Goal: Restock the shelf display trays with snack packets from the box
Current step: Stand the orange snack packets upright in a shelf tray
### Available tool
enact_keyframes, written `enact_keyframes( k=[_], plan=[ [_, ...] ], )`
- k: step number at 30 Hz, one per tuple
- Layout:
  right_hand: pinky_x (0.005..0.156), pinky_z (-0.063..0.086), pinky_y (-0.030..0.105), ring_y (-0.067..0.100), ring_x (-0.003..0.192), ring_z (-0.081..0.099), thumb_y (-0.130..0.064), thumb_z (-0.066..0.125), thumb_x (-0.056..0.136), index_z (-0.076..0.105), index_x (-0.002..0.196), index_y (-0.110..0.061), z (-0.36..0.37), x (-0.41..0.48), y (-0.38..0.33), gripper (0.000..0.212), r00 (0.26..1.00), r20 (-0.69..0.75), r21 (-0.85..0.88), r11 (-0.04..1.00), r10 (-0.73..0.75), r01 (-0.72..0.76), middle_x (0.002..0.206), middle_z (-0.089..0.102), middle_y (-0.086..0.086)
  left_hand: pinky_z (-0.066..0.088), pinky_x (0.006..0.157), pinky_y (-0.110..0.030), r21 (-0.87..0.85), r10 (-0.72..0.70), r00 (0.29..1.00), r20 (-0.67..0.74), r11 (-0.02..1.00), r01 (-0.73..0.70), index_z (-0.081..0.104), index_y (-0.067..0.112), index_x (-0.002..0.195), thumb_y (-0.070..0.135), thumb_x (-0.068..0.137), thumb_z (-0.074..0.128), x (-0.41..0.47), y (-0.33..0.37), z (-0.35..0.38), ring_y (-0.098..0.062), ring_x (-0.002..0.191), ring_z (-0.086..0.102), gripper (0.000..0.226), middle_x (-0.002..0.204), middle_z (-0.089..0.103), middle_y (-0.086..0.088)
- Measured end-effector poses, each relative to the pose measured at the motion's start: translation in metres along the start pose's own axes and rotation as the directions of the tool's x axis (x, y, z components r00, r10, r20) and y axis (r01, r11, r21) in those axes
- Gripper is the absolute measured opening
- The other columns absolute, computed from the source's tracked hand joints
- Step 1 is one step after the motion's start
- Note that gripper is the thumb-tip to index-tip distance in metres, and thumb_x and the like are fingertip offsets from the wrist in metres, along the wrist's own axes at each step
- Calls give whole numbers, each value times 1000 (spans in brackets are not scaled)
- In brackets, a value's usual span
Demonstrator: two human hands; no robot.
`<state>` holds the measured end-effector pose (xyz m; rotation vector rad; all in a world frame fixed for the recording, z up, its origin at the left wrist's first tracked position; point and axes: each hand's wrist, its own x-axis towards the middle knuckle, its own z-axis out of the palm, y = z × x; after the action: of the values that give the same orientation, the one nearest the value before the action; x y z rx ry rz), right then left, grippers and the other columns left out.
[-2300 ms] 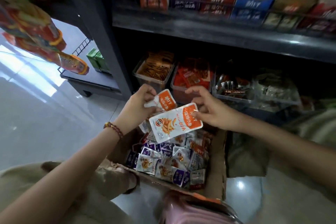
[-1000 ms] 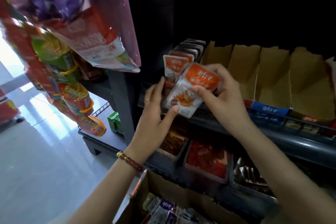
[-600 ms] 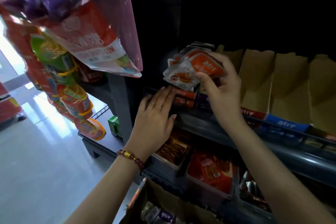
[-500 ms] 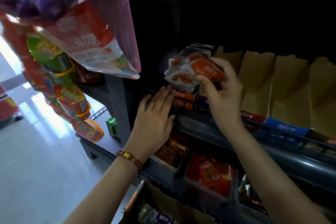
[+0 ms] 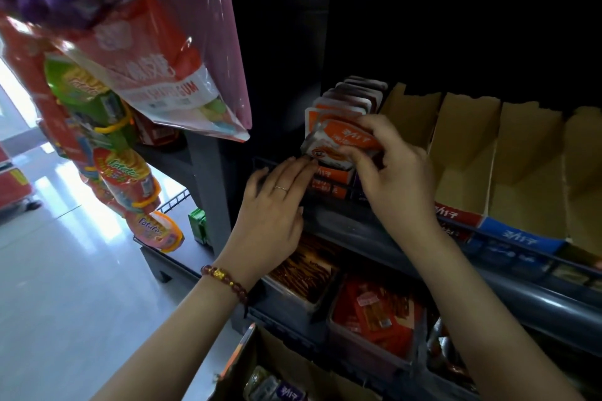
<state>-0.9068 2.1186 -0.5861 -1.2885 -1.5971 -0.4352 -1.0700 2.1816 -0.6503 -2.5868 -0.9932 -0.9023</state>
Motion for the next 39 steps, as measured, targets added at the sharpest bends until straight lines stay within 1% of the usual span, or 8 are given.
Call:
enact_keyframes(
  k=[5, 10, 15, 18, 23, 26, 32, 39],
  plan=[
    [39, 41, 26, 26, 46, 58, -13, 69, 85, 57, 115, -7, 1, 14, -16, 33, 996, 84, -297, 955, 7, 18, 63, 63, 6, 27, 100, -38, -20, -9, 1000, 13, 1000, 9, 34, 10, 145, 24, 78, 43, 0, 2, 1, -25, 126, 38, 69, 147, 39, -8],
    [42, 20, 16, 30, 48, 59, -5, 72, 79, 57, 116, -10, -1, 23, -25, 41, 992, 123, -417, 909, 31, 23, 70, 66, 8, 31, 97, -40, -33, 7, 1000, -13, 999, -7, 41, 8, 142, 20, 76, 47, 2, 4, -1, -26, 124, 41, 68, 144, 43, -9],
    [50, 29, 26, 35, 65, 65, -10, 66, 85, 51, 125, -15, 11, 21, -31, 43, 984, 162, -454, 891, 71, 10, 90, 69, 12, 34, 94, -42, -44, 9, 999, -36, 999, -11, 43, 9, 138, 21, 74, 45, 5, 2, -1, -27, 122, 44, 65, 140, 47, -10],
    [51, 30, 28, 34, 63, 65, -15, 68, 86, 52, 125, -14, 21, 15, -27, 42, 980, 169, -475, 880, 106, -13, 83, 67, 14, 33, 94, -42, -35, 20, 999, -40, 999, -22, 37, 10, 137, 23, 75, 44, 4, 0, 1, -27, 122, 42, 64, 137, 49, -13],
    [49, 37, 26, 34, 65, 65, -24, 74, 81, 59, 112, -7, 28, 7, -26, 38, 989, 27, -426, 897, 147, -122, 106, 64, 15, 31, 97, -42, -63, 16, 999, -39, 998, -18, 33, 12, 139, 23, 74, 43, 2, -1, 4, -25, 126, 38, 67, 140, 45, -11],
    [42, 37, 22, 26, 59, 62, -32, 58, 88, 56, 109, -4, 31, 4, -30, 35, 987, -65, -401, 902, 149, -163, 113, 56, 17, 36, 98, -46, -96, -12, 1000, -22, 995, 9, 33, 12, 139, 23, 75, 43, 2, -3, 7, -28, 127, 38, 66, 142, 40, -14],
    [43, 43, 24, 26, 78, 61, -12, 59, 90, 44, 128, -19, 29, 1, -25, 41, 984, -111, -349, 922, 138, -169, 123, 45, 16, 30, 108, -44, -199, -27, 999, -39, 980, 19, 35, 12, 140, 17, 77, 48, 4, -2, 6, -27, 137, 31, 64, 156, 16, -12],
    [47, 38, 25, 36, 88, 64, -7, 60, 90, 43, 137, -16, 37, 3, -11, 51, 985, -33, -404, 899, 171, -170, 137, 47, 17, 25, 114, -39, -332, -50, 997, -67, 943, 25, 43, 9, 137, 13, 79, 47, 6, 2, 3, -19, 139, 31, 59, 157, 23, -7]
  ],
)
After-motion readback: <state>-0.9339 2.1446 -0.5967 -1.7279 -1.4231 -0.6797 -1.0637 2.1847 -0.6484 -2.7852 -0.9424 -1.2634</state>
